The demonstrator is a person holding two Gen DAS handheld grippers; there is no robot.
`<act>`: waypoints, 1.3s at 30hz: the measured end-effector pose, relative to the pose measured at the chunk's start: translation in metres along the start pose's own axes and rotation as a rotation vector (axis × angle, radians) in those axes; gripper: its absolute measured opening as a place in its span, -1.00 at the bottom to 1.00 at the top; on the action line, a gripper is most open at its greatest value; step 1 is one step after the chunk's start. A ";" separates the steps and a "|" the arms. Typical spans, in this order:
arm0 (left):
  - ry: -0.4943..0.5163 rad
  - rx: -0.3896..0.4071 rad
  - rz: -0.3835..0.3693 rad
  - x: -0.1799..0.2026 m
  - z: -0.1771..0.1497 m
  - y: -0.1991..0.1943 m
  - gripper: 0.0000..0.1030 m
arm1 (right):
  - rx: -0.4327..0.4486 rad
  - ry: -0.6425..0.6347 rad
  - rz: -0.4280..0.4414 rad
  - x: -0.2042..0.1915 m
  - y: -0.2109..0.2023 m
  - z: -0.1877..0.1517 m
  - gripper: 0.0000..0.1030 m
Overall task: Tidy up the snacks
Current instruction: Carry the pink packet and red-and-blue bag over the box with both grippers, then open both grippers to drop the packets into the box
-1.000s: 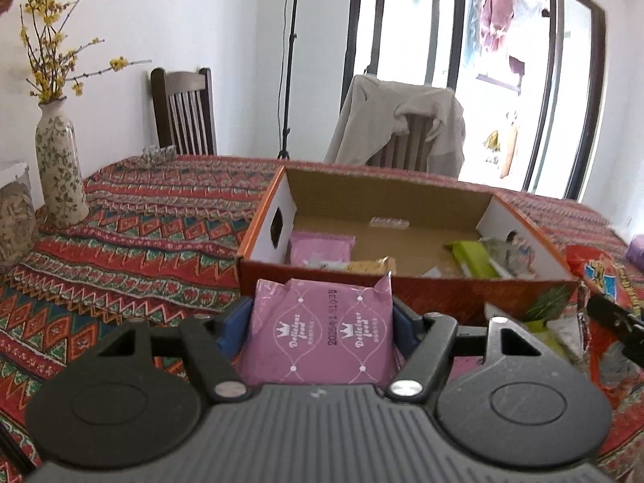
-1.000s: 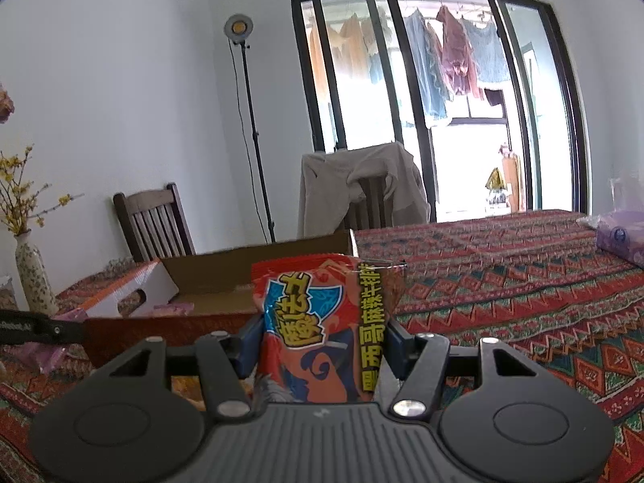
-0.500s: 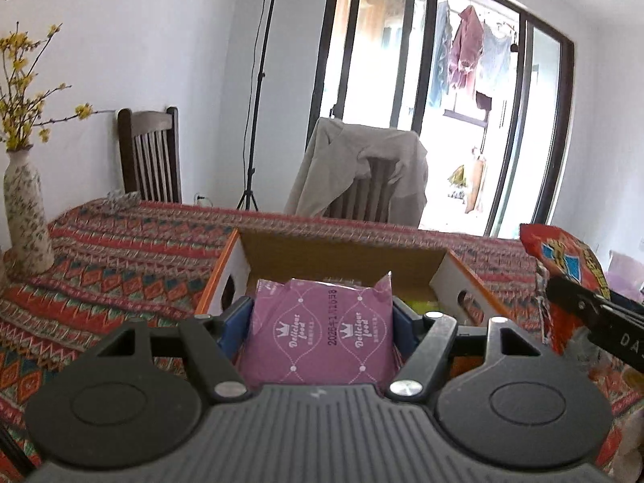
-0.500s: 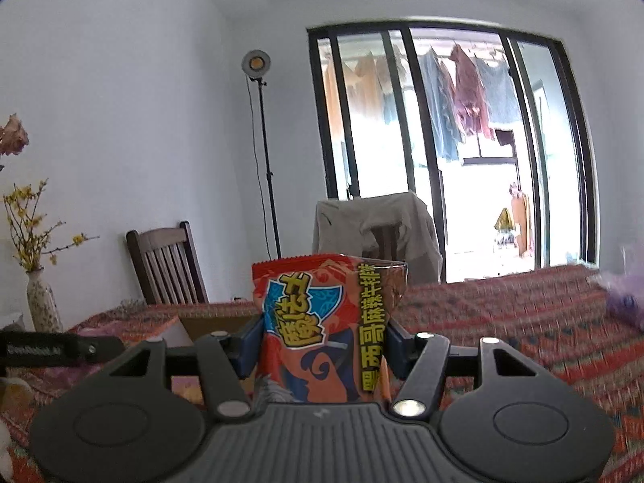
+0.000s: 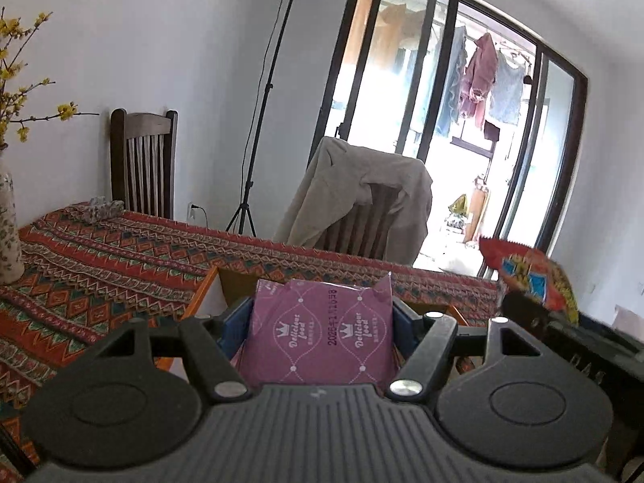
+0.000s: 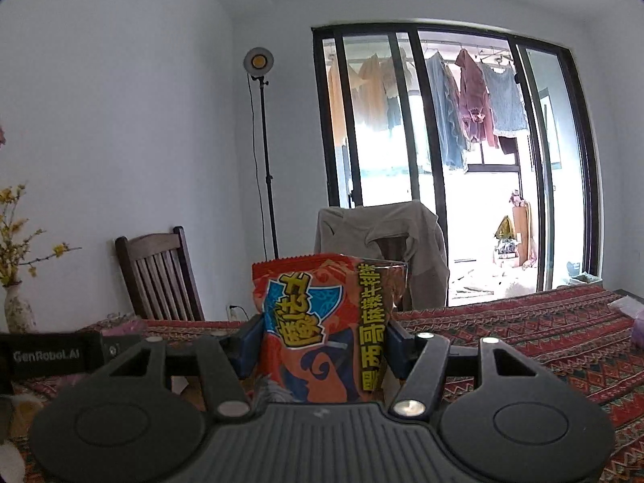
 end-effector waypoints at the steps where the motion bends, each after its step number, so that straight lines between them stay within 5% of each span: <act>1: -0.008 0.003 0.005 -0.002 0.001 0.005 0.39 | -0.006 0.001 -0.004 0.000 0.007 -0.002 0.16; 13: 0.026 -0.024 0.110 -0.026 -0.029 0.052 0.39 | -0.100 0.041 -0.025 0.019 0.050 -0.041 0.16; 30: 0.049 -0.049 0.081 -0.024 -0.042 0.059 0.42 | -0.159 0.008 -0.039 0.017 0.058 -0.058 0.16; 33: 0.050 -0.040 0.078 -0.023 -0.041 0.056 0.55 | -0.163 0.007 -0.041 0.018 0.060 -0.058 0.21; 39: 0.050 0.017 0.102 -0.022 -0.038 0.045 1.00 | -0.139 0.026 -0.038 0.023 0.055 -0.056 0.84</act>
Point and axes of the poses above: each gripper's, at about its wrist camera, not at the fingertips, and y roughly the way its jaws point, x to its right, z to its top, the point moved 4 cm from there along y, roughly the way its jaws point, and after that the axes turned 5 degrees about y, right-handed, at the moved point
